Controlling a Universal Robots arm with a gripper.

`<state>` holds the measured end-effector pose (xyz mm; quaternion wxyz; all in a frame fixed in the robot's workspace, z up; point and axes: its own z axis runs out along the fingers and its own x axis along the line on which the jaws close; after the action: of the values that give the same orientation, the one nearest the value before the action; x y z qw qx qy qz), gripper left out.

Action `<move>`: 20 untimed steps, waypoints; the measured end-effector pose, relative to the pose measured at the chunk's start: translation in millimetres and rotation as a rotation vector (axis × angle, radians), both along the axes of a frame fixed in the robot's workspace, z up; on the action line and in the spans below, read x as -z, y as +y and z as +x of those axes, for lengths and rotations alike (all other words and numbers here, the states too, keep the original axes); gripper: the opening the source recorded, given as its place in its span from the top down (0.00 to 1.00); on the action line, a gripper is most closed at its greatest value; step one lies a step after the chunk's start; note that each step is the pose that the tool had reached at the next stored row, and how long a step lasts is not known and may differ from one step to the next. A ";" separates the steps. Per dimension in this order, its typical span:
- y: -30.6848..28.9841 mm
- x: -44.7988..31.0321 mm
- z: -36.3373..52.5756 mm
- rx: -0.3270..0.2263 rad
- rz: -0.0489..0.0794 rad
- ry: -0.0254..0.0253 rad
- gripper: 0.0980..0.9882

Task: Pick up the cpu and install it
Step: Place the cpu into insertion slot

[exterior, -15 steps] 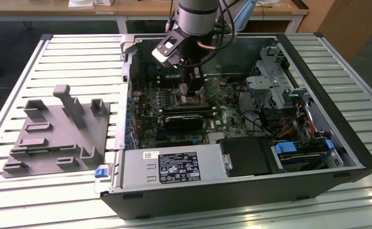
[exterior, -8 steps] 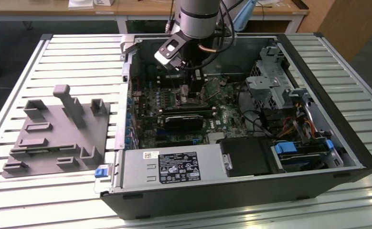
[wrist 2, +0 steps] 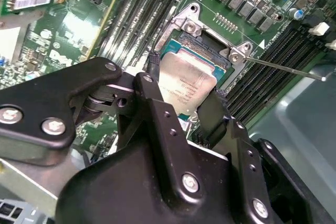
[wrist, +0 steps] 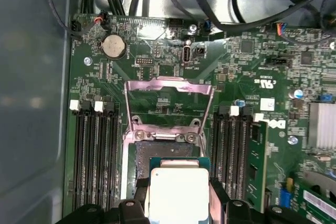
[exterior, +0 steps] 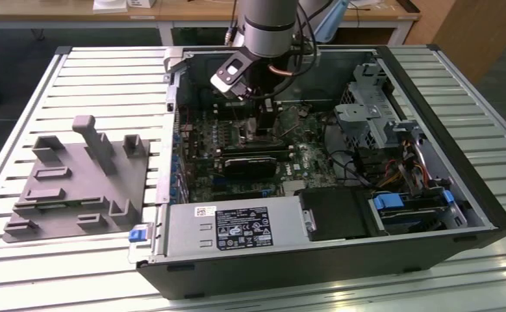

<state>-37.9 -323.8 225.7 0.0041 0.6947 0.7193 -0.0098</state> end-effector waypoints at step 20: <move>4.7 16.3 0.1 0.012 0.004 -0.0006 0.51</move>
<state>-37.8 -319.1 209.5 0.0030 0.6989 0.7152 -0.0083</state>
